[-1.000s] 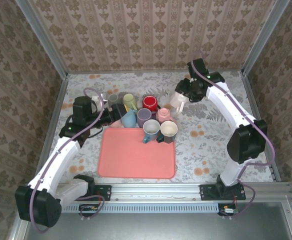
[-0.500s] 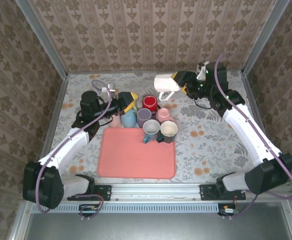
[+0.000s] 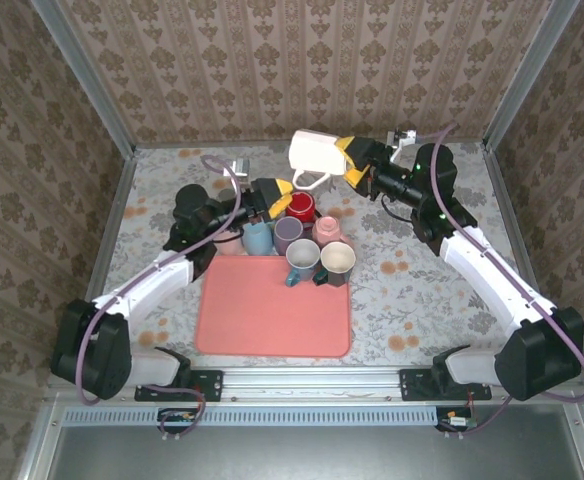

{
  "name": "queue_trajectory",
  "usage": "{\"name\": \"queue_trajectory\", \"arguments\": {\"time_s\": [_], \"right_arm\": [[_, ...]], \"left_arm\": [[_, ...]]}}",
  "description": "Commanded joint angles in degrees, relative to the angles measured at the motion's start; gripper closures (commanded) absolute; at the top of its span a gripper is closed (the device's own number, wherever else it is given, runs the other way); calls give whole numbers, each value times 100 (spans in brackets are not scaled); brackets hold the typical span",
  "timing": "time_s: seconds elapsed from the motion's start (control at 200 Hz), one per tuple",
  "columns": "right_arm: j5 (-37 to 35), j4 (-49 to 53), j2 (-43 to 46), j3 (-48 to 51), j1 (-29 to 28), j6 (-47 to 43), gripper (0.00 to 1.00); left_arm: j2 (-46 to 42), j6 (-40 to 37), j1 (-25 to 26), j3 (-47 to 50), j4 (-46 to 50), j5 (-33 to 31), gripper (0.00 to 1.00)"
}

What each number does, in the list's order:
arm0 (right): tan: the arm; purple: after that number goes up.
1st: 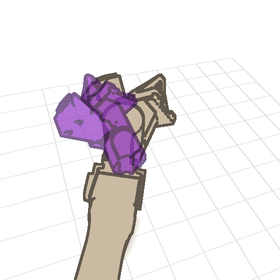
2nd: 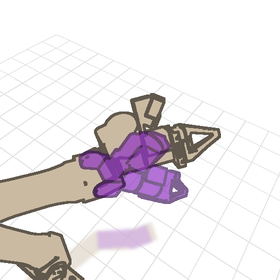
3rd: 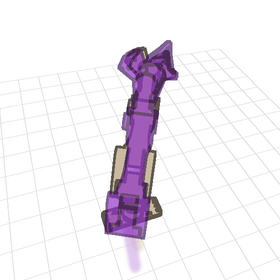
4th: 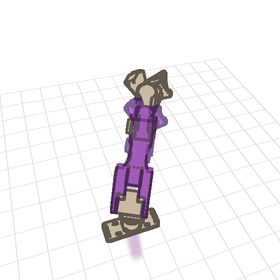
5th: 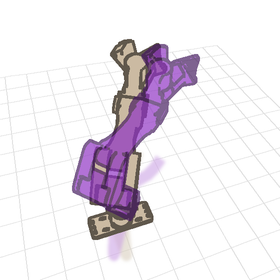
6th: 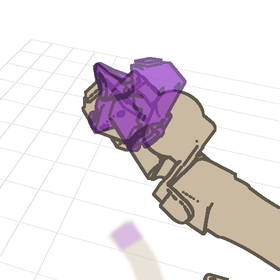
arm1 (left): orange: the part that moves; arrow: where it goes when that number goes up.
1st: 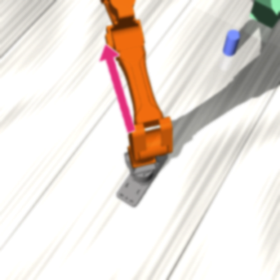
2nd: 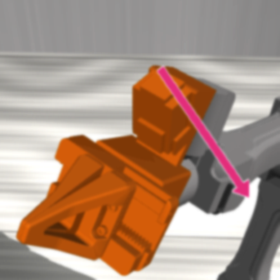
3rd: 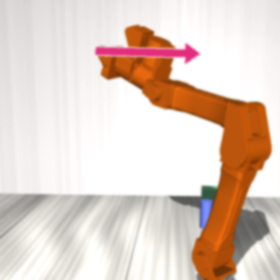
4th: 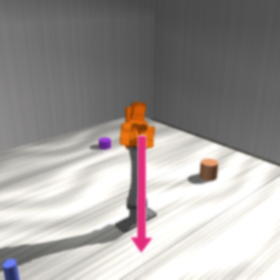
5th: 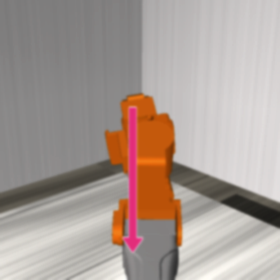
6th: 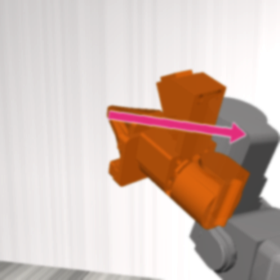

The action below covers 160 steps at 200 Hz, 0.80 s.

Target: Turn the mug right side up

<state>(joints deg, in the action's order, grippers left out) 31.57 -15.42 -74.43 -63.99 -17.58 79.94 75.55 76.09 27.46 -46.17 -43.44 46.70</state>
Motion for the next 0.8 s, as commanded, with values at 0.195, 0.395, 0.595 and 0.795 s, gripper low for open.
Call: {"name": "queue_trajectory", "arguments": {"time_s": [0.195, 0.395, 0.595, 0.795], "right_arm": [[345, -1270, 362, 48, -148, 461, 72], [445, -1402, 455, 276, -186, 438, 73], [552, -1714, 457, 541, -330, 491, 73], [565, -1569, 481, 591, -418, 380, 69]], "left_arm": [[443, 529, 178, -337, -1277, 73, 27], [656, 893, 180, -300, -2069, 71, 39], [768, 1070, 189, -252, -2436, 150, 58], [682, 1003, 189, -192, -2433, 208, 87]]}}
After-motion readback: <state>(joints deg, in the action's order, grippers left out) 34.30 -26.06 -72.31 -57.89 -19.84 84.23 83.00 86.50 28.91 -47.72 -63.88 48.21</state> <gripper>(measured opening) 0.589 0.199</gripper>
